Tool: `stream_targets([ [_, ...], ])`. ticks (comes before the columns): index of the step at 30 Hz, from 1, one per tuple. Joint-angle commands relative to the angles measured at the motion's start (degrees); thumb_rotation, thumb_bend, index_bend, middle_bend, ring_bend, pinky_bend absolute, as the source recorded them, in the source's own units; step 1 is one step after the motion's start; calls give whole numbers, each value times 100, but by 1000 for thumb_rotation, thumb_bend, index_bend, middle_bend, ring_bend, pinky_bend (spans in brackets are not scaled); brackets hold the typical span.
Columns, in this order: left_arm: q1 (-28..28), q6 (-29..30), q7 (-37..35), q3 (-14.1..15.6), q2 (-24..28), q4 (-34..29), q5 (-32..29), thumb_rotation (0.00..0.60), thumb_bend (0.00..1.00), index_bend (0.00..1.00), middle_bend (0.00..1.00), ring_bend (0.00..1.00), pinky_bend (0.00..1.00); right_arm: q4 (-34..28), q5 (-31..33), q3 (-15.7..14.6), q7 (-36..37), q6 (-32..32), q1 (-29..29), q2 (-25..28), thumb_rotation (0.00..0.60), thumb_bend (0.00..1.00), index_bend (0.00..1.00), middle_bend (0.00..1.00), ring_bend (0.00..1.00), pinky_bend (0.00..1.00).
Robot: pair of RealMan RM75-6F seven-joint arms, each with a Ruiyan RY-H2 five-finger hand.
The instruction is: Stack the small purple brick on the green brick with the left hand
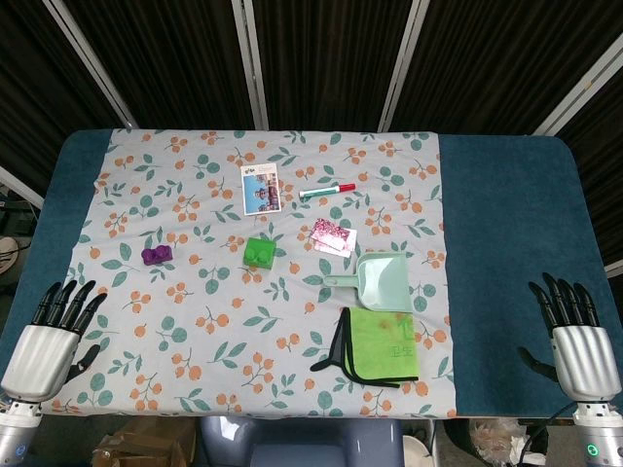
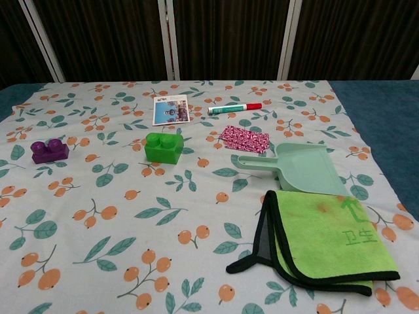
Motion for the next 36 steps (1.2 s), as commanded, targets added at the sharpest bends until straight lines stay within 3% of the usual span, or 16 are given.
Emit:
stream_targets([
  [1,-4,-20,45,-3,-9,3,-15,600,302,132,37,0,0,-18,-22,-19,-38,-12,1,-8,600,168,101,46,7,54],
  [20,-12,-125,-55,-46,48,-43,-230,600,280,131,49,0,0,-103,-39,-60,-194,-70,-4,-17,600,167,101,46,7,54],
  [24,-27,-54,-88,-111,-13,-10,-218,600,275,130,177,0,0,-109,-101,-76,-188,-49,-4,-29,600,167,101,46,7,54],
  [28,-204,-56,-217,-609,-359,125,-708,600,274,160,224,0,0,-122,-102,-93,-199,-80,-1,-30,600,168,101,46,7,54],
  [36,-1260,-1316,425,-1903,-810,-125,-2829,600,272,192,244,4,0,-137,-156,-136,-228,-182,44,-64,600,167,101,46,7,54],
])
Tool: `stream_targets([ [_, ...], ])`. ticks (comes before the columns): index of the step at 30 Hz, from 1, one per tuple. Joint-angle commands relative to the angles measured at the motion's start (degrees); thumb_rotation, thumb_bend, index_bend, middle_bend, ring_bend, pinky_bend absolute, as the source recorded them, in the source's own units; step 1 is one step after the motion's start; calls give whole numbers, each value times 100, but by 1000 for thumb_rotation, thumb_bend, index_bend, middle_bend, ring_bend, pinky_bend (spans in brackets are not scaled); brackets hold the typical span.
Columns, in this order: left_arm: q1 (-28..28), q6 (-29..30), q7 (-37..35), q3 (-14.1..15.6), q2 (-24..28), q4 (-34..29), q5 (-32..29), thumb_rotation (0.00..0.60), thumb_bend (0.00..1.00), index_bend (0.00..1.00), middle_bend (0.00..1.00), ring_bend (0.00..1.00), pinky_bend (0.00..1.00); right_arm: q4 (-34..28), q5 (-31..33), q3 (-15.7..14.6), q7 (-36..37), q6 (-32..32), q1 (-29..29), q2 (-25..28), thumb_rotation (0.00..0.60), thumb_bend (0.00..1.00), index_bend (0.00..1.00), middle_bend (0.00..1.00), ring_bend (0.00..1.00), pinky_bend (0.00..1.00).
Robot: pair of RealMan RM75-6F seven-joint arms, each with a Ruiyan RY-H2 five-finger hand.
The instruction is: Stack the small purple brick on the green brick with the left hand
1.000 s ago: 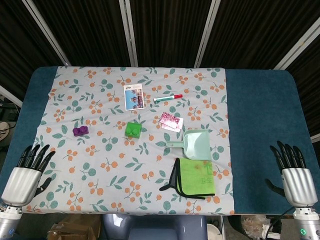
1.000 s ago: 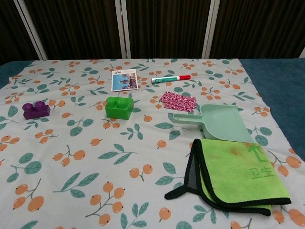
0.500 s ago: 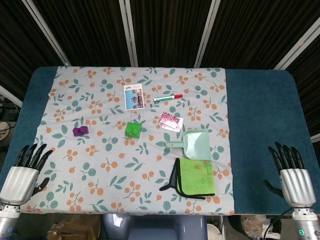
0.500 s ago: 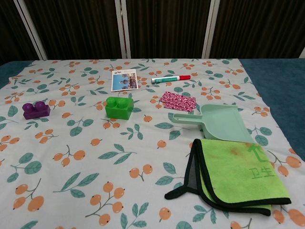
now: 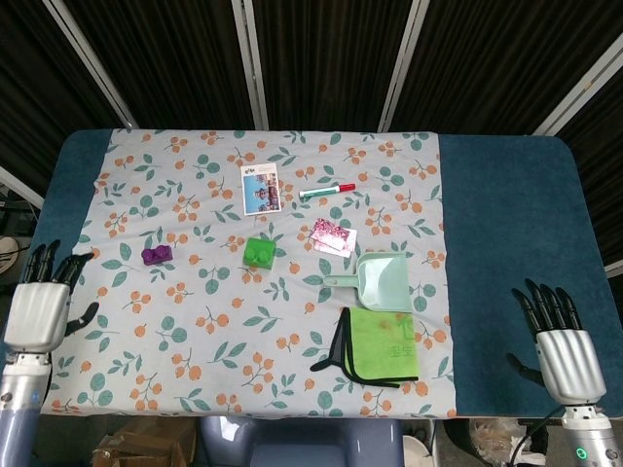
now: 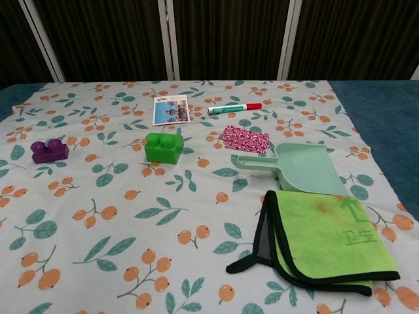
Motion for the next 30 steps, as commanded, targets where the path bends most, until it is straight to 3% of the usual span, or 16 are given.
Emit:
stream_targets([
  [1,-778,-794,632,-904,-479,-113,-1530,600,272,192,241,4,0,-8,5,-11,-38,-46,18,-16,600,168,101,46,7,54],
  [5,-1197,-985,1140,-1215,-961,57,-2547,600,270,193,232,3,0,-7,15,-25,-68,-102,37,-38,600,167,101,46,7,54],
  [10,-1626,-1090,1580,-1286,-1481,628,-3180,600,271,202,236,5,0,-13,70,-27,-49,-143,38,-21,600,167,101,46,7,55],
  [20,-2236,-1190,1942,-1251,-2366,1954,-3643,600,271,212,246,11,0,21,136,-37,-103,-261,75,-61,600,168,101,46,7,54],
  [30,-2525,-1245,2210,-1126,-2763,2706,-3809,600,271,230,256,12,0,27,244,-14,-185,-367,120,-94,600,168,101,46,7,54],
])
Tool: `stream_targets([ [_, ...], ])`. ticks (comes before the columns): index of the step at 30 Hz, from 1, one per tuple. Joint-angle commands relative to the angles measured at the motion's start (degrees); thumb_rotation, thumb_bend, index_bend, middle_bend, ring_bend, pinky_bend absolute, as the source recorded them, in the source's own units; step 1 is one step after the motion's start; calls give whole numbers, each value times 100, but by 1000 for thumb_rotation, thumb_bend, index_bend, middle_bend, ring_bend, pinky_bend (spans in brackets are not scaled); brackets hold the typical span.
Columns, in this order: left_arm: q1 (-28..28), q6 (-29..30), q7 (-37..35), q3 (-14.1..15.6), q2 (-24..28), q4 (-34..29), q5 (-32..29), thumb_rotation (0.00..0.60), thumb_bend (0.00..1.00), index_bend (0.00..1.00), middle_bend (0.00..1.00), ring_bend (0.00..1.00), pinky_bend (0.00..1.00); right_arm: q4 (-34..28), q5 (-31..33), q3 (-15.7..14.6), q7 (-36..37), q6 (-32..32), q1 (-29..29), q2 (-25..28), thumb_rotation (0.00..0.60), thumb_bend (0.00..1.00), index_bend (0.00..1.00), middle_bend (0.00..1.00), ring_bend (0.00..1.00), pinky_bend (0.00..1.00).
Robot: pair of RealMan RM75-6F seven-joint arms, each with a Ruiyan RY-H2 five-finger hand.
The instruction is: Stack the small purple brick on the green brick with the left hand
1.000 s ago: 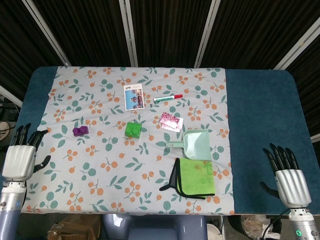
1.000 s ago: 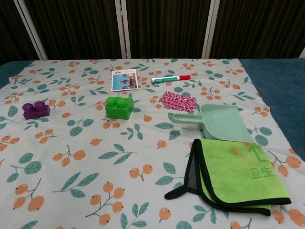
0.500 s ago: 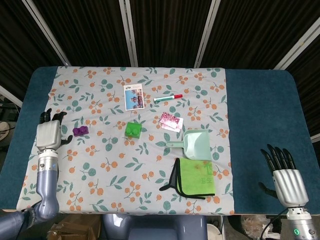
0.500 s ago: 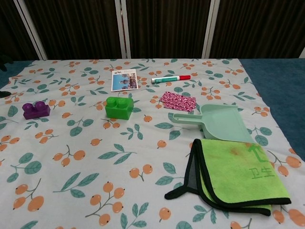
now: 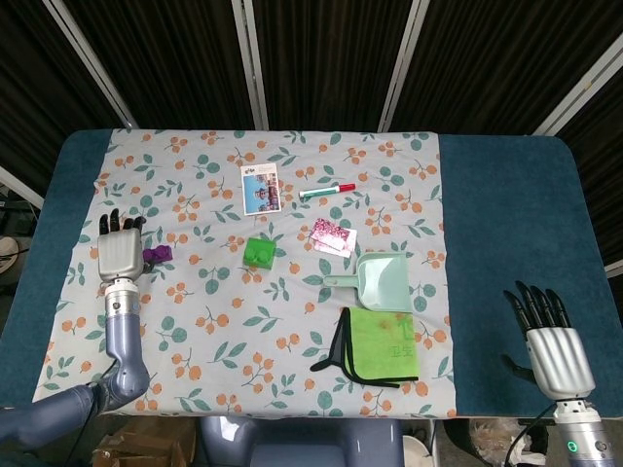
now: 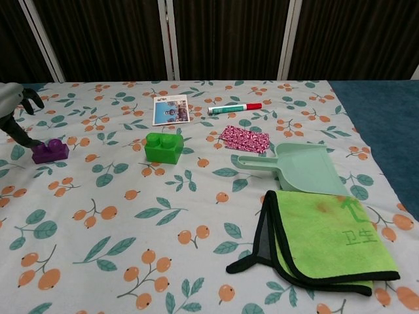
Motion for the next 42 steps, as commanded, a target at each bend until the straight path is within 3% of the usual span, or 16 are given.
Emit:
stream_targets([
  [1,-72,-56,-6,50,-148,226,-63,600,271,234,261,13,0,6,12,-8,-25,-5,-4,-18,600,167,101,46,7,54],
  [23,-112,-361,-352,256,-751,1301,-77,600,270,254,309,37,0,8,51,-31,-39,-83,29,-40,600,167,101,46,7,54],
  [42,-171,-311,-341,268,-968,1544,111,600,290,301,346,56,0,41,64,-44,-12,-128,56,-51,600,167,101,46,7,54],
])
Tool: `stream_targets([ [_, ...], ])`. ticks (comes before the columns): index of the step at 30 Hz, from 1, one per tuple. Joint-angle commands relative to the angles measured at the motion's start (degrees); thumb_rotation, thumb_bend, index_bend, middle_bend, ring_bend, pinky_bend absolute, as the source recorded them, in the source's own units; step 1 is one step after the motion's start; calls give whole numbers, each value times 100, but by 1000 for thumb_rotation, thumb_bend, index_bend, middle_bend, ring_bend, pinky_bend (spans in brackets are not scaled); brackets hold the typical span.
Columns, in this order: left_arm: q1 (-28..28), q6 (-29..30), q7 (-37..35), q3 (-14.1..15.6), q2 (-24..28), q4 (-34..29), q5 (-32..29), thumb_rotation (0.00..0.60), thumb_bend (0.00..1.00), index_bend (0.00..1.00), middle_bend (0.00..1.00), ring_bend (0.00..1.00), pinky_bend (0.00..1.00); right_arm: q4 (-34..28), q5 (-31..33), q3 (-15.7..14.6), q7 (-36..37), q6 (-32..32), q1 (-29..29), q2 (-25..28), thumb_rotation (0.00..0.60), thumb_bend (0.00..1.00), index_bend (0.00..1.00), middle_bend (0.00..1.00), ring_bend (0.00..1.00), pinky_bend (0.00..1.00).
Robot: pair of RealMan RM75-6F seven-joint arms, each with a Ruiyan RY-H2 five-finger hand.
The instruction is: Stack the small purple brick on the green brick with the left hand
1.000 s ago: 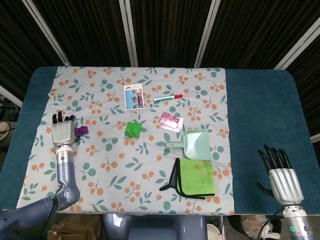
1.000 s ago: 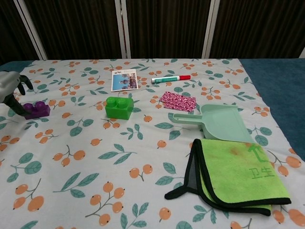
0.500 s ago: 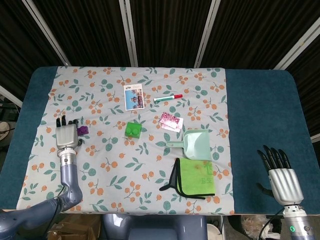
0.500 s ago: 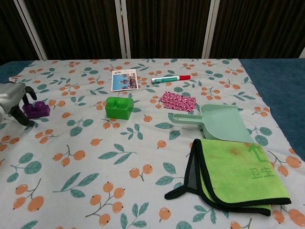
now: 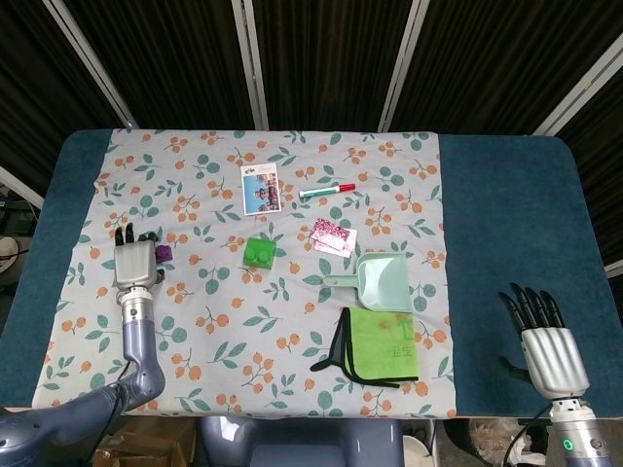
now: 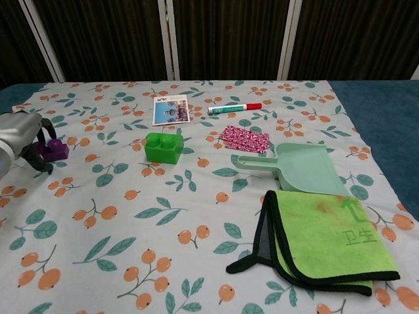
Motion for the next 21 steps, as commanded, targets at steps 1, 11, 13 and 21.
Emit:
stream_targets([
  [1,-1,-12,19,4,-37,58,1,600,290,301,346,56,0,2,2,0,8,4,-2,3,600,167,101,46,8,54],
  [11,-35,-120,42,7,-180,268,30,600,291,305,350,56,0,20,27,-5,16,-22,7,-3,600,168,101,46,7,54],
  [13,-44,-135,41,6,-207,300,43,600,295,313,361,60,0,19,33,-2,12,-33,14,-3,600,168,101,46,8,55],
  [21,-55,-88,47,-2,-265,342,115,600,315,347,381,66,0,20,53,-2,4,-46,19,-7,600,167,101,46,7,54],
])
